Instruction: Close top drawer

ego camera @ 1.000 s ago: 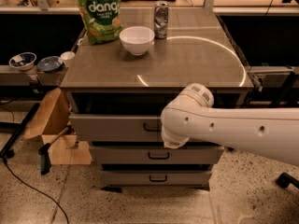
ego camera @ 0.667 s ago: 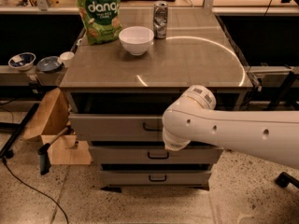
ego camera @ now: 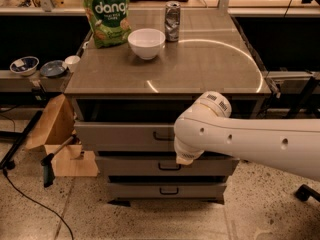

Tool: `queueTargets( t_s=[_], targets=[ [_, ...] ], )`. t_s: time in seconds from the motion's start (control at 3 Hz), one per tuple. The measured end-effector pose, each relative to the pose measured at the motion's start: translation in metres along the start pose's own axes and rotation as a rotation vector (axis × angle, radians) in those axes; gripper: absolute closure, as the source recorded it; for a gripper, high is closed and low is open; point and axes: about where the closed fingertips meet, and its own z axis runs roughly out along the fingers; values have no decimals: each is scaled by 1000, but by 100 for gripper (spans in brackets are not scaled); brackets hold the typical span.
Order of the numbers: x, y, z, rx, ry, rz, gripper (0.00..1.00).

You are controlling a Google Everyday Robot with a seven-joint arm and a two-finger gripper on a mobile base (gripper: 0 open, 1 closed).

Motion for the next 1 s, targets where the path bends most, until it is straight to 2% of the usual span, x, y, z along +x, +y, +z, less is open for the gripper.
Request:
queueTargets(
  t_s=[0.33,0.67,1.0],
  targets=[
    [0,0,0,0,0,0,4],
    [0,0,0,0,0,0,0],
    [0,0,0,0,0,0,0]
  ],
)
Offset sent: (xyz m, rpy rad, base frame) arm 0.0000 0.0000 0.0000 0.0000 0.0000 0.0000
